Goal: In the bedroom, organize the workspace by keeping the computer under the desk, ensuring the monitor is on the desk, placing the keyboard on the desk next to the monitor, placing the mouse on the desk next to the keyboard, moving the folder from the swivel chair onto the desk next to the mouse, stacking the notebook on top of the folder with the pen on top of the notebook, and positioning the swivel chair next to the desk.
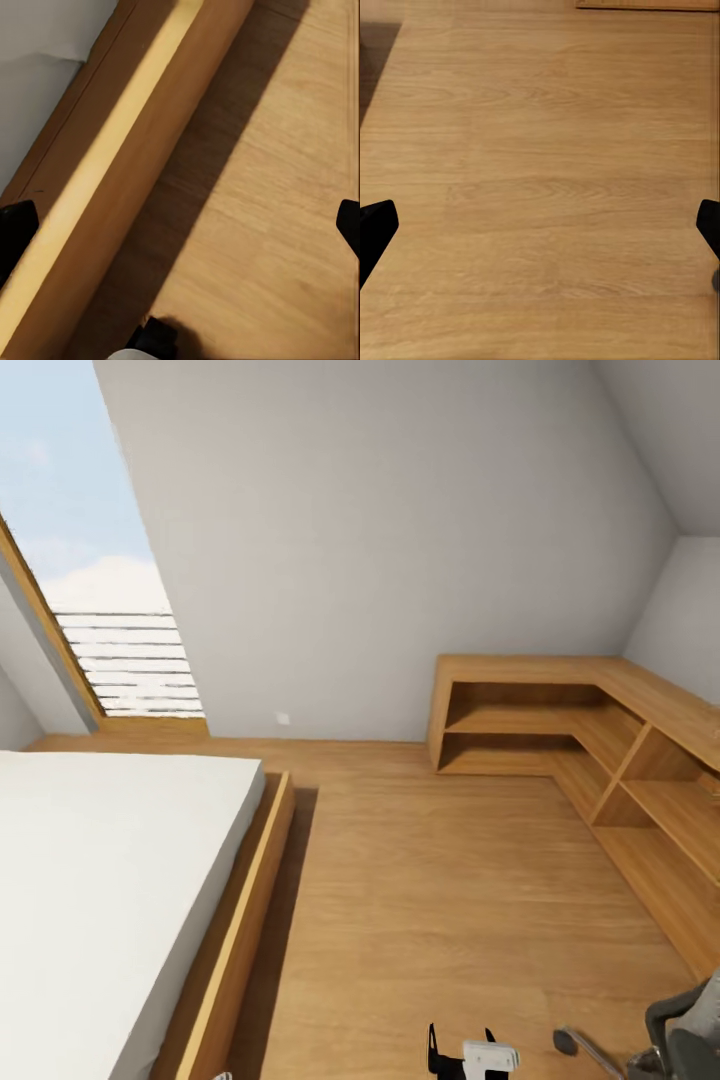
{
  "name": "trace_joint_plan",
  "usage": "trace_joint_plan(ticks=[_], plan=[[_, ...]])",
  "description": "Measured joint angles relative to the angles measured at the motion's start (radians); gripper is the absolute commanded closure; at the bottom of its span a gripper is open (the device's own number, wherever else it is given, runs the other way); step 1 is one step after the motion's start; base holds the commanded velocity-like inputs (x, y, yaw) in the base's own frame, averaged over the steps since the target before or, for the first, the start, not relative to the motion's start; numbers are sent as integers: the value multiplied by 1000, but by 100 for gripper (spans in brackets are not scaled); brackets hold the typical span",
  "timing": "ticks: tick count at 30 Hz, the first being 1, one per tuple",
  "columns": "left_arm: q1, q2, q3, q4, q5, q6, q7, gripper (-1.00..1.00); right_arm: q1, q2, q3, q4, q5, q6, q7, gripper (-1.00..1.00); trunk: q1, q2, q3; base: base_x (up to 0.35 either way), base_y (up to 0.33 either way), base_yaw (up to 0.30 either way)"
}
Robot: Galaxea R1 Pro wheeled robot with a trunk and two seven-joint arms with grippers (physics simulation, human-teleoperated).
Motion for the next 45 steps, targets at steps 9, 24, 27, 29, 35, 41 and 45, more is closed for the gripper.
trace_joint_plan(ticks=[9,24,27,29,35,41,45], plan=[[0,0,0,0,0,0,0,-100,0,0,-2,-1,-1,0,0,-100,0,0,0,313,-173,-101],[0,0,0,0,0,0,0,-100,0,0,-2,-1,-1,1,0,-100,0,0,0,320,-89,-3],[0,0,0,0,0,0,0,-100,0,0,-2,-1,-1,1,0,-100,0,0,0,329,-3,0],[0,0,0,0,0,0,0,-100,0,0,-2,-1,-1,1,0,-100,0,0,0,330,-1,0],[0,0,0,0,0,0,0,-100,0,-1,-4,-1,-1,-4,3,-100,0,0,0,330,0,0],[0,0,0,0,0,0,2,-100,0,-2,-4,1,-1,-2,7,-100,0,0,0,330,0,0],[0,0,0,0,0,0,3,-100,0,-4,-4,1,-2,-1,8,-100,0,0,0,330,0,0]])
